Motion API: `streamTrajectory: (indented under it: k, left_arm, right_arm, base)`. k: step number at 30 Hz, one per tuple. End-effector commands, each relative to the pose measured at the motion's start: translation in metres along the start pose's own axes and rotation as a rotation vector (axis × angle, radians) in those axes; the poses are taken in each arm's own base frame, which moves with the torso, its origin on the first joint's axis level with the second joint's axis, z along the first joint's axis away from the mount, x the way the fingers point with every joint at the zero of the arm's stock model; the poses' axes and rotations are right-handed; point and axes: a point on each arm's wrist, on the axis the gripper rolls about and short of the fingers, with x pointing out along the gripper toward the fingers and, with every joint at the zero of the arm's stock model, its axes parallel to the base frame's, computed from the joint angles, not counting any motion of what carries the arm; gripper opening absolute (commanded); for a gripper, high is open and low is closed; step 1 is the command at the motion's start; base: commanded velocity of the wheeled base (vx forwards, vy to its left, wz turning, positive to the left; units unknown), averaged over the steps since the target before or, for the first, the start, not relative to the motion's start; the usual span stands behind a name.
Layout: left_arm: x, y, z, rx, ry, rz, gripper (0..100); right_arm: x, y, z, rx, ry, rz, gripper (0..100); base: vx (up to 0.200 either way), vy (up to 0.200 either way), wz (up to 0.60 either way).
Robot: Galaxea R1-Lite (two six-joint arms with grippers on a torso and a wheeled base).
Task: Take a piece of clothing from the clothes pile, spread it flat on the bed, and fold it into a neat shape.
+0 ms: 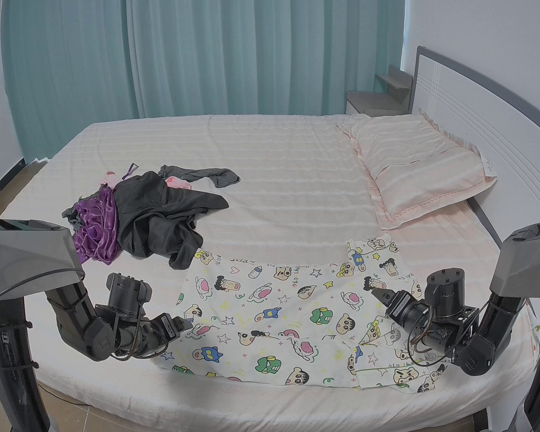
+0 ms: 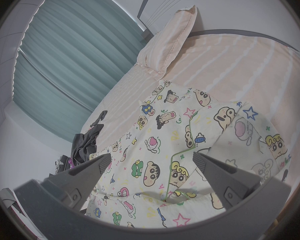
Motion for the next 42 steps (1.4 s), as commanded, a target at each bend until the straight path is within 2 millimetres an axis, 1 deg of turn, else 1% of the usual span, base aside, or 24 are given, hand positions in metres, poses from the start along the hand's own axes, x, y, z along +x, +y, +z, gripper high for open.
streamTrajectory:
  k: [1, 8, 16, 22, 31, 35, 42]
  left_arm:
    - [0.001, 0.001, -0.001, -0.001, 0.005, 0.006, 0]
    - [-0.007, 0.01, -0.012, -0.011, 0.024, 0.055, 0]
    - [-0.019, 0.003, -0.015, -0.035, 0.014, 0.031, 0]
    - [-0.028, 0.005, -0.018, -0.033, 0.009, 0.04, 0]
    - [-0.03, 0.008, -0.023, -0.027, 0.025, 0.059, 0]
    - [-0.029, 0.008, -0.029, -0.013, 0.075, 0.093, 0]
    - [-0.031, 0.008, -0.032, -0.01, 0.102, 0.116, 0]
  right_arm:
    - [0.0, 0.0, 0.0, 0.0, 0.0, -0.002, 100]
    - [0.002, -0.002, 0.0, 0.002, 0.0, -0.008, 100]
    - [0.001, -0.003, 0.0, 0.001, 0.002, -0.011, 100]
    - [0.001, -0.003, 0.0, 0.002, 0.002, -0.011, 100]
    - [0.002, -0.003, 0.0, 0.001, 0.003, -0.012, 100]
    - [0.001, -0.003, 0.0, 0.001, 0.004, -0.013, 100]
    - [0.001, -0.003, 0.0, 0.001, 0.004, -0.013, 100]
  base:
    - [0.0, 0.0, 0.0]
    - [0.0, 0.0, 0.0]
    - [0.0, 0.0, 0.0]
    - [0.0, 0.0, 0.0]
    - [0.0, 0.0, 0.0]
    - [0.0, 0.0, 0.0]
    - [0.0, 0.0, 0.0]
